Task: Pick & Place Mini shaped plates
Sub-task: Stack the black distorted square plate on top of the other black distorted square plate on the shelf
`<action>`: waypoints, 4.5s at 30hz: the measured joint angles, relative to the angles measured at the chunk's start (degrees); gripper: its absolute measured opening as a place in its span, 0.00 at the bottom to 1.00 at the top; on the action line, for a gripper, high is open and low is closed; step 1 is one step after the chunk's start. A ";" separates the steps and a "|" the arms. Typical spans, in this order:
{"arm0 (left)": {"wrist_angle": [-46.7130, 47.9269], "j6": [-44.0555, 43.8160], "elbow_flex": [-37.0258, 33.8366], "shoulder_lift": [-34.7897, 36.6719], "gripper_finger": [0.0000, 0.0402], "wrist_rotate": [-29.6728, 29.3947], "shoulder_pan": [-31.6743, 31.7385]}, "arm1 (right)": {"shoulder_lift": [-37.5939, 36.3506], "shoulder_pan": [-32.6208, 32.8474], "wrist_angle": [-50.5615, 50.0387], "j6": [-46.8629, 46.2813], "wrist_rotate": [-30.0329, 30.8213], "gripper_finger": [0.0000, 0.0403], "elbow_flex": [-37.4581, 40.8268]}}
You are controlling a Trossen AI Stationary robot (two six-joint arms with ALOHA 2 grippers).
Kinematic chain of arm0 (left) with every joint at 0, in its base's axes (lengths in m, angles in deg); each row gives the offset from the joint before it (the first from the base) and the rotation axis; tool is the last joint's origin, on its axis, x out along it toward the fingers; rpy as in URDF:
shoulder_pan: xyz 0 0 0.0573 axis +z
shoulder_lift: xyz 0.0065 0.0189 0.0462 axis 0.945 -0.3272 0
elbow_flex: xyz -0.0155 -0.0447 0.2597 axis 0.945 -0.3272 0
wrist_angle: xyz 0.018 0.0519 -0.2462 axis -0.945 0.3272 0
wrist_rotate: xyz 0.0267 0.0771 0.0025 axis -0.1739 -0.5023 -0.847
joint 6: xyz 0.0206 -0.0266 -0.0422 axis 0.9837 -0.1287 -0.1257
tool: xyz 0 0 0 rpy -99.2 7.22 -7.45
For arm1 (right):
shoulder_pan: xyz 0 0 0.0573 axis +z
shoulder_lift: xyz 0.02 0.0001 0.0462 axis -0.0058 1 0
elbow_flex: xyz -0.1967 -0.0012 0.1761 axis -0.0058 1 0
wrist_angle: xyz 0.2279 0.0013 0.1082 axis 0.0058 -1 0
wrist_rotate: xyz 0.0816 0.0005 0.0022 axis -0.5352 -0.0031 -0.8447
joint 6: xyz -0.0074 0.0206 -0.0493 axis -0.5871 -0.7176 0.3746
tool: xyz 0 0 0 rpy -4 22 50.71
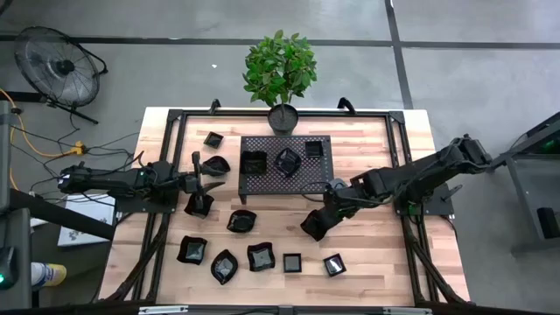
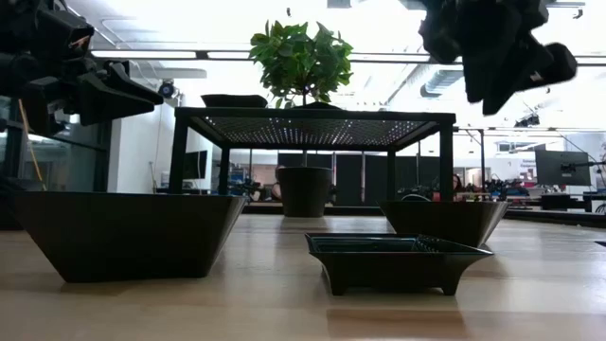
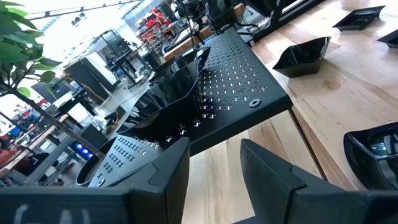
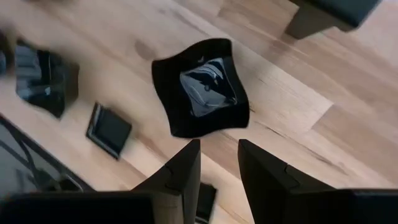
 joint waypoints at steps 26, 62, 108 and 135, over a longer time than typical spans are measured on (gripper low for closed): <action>0.00 0.00 -0.01 -0.01 0.35 0.01 0.00 | 10.75 9.81 25.28 -37.89 3.74 0.20 11.58; 0.00 0.01 -0.02 -0.02 0.35 0.01 0.00 | 11.89 6.34 25.37 -36.67 4.16 0.03 11.47; 0.00 0.00 -0.01 -0.02 0.35 0.02 0.00 | -2.20 -12.36 -6.38 21.66 3.05 0.00 -25.71; 0.00 0.01 0.00 -0.02 0.35 0.01 0.00 | 27.95 -23.58 -3.70 16.79 -6.51 0.00 -54.52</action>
